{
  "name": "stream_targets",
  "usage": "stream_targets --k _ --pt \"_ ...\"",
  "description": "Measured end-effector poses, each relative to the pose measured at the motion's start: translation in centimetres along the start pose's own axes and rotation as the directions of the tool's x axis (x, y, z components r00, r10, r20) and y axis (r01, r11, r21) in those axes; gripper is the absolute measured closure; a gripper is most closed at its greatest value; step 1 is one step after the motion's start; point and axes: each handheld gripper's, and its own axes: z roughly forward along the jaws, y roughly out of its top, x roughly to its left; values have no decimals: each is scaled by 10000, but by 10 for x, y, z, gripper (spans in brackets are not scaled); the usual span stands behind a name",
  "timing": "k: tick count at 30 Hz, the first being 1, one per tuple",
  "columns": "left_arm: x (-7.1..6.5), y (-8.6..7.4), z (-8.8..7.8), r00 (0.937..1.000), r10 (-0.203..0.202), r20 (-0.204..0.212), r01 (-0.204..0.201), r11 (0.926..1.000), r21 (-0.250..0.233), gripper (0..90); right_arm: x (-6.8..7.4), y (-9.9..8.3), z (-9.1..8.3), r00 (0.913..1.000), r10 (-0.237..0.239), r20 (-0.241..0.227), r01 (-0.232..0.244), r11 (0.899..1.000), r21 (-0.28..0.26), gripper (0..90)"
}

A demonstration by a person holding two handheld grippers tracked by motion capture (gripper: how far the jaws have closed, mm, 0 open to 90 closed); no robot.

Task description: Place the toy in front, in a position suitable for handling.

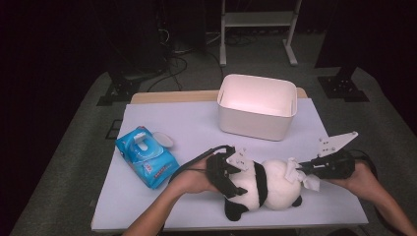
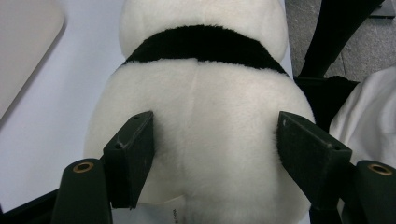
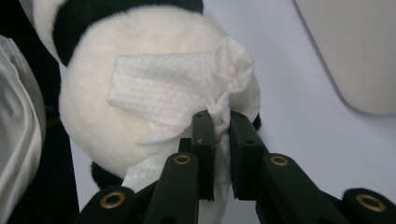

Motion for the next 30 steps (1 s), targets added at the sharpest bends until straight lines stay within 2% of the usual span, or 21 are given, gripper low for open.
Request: stream_targets --k 4,11,15,20,26,30 --pt "1 1 0 10000 9 -12 -9 10000 41 285 0 1 3 10000 2 -57 -4 9997 -228 811" --pt "1 1 0 10000 8 5 -8 10000 48 284 0 21 10 9989 -449 -140 444 9983 -380 812" --pt "1 3 0 10000 67 10 -68 9999 121 284 4 36 16 9955 -760 -564 727 9956 -587 811" --pt "1 5 1 9999 166 -44 -165 9995 279 284 7 58 34 9883 -1211 -930 1173 9921 -453 811" --pt "1 1 0 10000 58 -20 -58 10000 12 285 3 71 46 9861 -1224 -1127 1195 9923 -325 810" --pt "0 0 0 10000 58 -11 -58 10000 -70 285 -1 67 42 9875 -1152 -1080 1129 9932 -267 811"
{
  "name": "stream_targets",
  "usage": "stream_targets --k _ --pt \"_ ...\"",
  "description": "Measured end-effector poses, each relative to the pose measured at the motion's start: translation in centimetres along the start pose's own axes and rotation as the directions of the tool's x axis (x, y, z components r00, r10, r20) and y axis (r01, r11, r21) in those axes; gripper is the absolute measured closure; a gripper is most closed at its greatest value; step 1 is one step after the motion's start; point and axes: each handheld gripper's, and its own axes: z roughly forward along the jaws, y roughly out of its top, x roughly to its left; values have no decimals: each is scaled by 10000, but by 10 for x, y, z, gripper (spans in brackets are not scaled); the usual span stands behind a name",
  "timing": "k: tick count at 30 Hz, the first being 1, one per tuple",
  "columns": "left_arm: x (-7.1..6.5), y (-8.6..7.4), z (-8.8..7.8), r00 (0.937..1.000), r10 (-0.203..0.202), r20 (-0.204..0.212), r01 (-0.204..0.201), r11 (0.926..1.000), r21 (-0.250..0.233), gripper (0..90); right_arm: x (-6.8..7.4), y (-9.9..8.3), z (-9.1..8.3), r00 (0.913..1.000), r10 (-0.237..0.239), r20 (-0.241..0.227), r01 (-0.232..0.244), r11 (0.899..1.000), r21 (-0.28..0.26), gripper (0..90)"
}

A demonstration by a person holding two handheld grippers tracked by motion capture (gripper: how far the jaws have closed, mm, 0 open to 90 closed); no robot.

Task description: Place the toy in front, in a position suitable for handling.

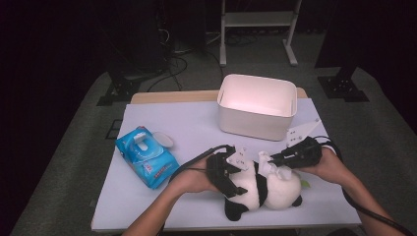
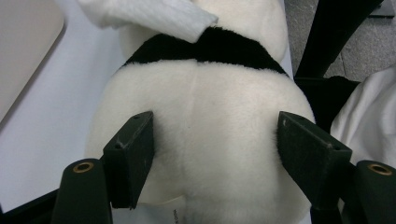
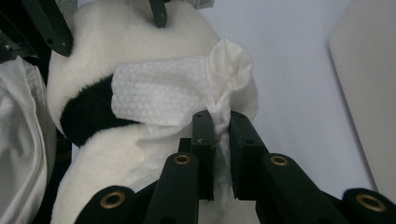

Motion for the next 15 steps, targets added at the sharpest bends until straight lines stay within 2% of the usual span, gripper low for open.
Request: stream_targets --k 8,11,15 --pt "-2 1 0 10000 66 -20 -66 10000 -4 286 -6 -27 -20 9963 763 407 -764 9971 12 810" --pt "-1 2 0 9999 125 -9 -125 9998 141 285 -7 -25 -19 9968 687 410 -690 9976 42 810" --pt "-1 2 0 9999 145 -31 -145 9998 160 285 -10 -11 -7 9987 360 368 -366 9992 169 810"
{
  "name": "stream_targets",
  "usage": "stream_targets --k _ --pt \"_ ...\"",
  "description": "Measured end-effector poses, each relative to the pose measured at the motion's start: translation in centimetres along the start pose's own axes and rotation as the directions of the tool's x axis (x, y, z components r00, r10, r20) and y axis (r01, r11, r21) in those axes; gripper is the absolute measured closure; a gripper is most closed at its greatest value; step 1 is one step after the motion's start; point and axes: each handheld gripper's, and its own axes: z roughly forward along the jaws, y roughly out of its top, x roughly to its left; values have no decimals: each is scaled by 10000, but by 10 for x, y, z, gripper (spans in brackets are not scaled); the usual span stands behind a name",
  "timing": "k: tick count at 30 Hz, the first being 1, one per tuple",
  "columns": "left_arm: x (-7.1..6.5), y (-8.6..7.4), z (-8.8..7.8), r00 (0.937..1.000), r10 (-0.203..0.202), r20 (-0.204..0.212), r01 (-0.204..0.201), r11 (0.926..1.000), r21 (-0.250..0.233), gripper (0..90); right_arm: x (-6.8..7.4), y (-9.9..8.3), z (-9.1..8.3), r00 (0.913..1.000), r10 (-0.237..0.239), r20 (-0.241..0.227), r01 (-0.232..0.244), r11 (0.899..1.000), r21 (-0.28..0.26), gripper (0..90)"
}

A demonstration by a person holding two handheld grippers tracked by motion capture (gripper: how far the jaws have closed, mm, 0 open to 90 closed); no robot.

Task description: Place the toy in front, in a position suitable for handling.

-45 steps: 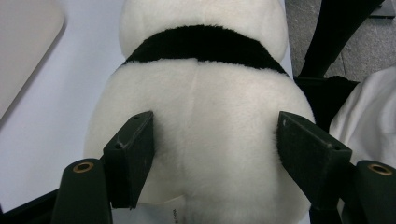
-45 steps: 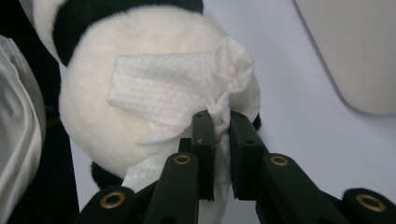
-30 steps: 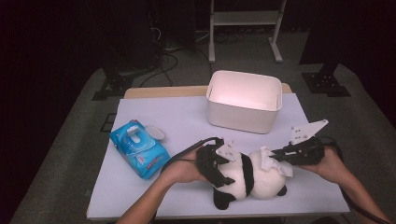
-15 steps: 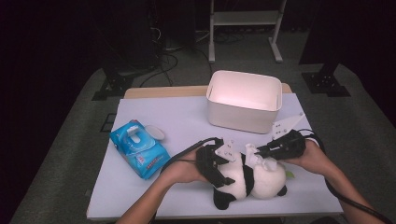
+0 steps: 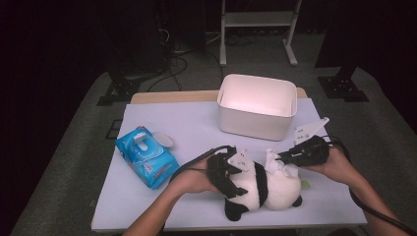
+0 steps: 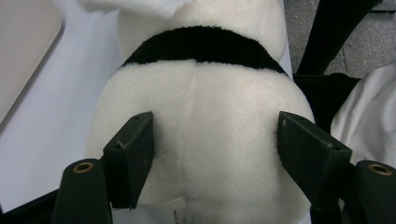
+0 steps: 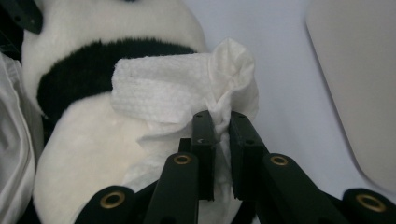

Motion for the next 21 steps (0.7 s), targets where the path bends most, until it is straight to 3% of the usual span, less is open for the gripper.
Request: stream_targets --k 4,8,14,21 --pt "-1 -1 -1 10000 19 -5 -19 10000 2 286 -3 14 13 9998 -128 -179 129 9999 65 810" --pt "1 -3 -1 10000 -14 49 14 9999 -123 286 -7 10 15 9996 -56 -290 56 10000 9 811" --pt "-1 -3 -1 10000 -37 40 37 9998 -182 286 -8 -18 -5 9981 622 42 -621 9978 -248 811" --pt "1 -3 -1 10000 -10 63 11 10000 -99 287 -1 -65 -24 9879 1537 213 -1518 9857 -733 810"
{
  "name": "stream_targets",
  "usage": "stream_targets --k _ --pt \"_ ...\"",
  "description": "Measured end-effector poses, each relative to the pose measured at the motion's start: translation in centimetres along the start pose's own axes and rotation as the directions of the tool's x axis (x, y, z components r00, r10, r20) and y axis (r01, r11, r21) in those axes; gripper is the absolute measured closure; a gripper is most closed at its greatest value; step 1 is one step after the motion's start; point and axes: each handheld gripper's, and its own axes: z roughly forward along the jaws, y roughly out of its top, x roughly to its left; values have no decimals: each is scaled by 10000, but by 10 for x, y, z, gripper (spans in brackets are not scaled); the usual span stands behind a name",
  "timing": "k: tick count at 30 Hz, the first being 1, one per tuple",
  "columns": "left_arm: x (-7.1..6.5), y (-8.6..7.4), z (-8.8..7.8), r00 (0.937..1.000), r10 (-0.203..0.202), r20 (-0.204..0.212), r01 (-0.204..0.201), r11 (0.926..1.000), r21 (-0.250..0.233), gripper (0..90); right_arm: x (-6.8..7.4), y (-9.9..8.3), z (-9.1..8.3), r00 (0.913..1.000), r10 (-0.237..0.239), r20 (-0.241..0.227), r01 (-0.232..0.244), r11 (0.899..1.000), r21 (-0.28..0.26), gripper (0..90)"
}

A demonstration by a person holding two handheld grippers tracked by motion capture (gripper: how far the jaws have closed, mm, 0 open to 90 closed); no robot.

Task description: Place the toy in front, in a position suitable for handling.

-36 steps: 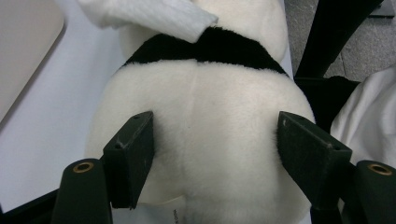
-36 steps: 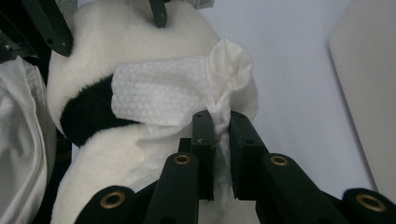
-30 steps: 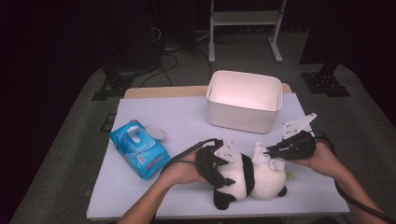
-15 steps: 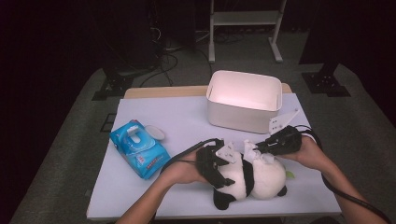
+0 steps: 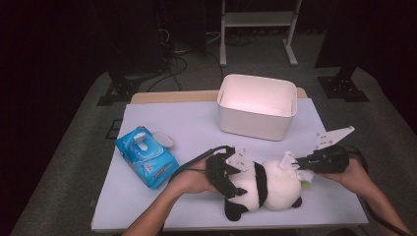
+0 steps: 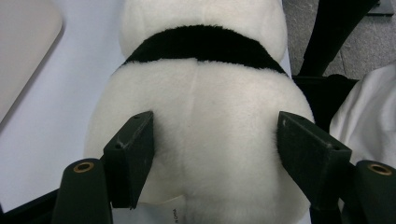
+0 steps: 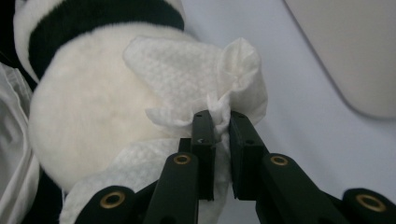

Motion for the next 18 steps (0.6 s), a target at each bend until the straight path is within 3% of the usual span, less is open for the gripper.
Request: stream_targets --k 8,18 --pt "2 2 1 10000 -8 12 7 9999 150 287 16 -29 -11 9995 271 -141 -277 9987 -432 808" --pt "4 4 2 9999 -98 -135 99 9999 100 286 37 -19 -17 9993 -350 -159 341 9977 -581 810"
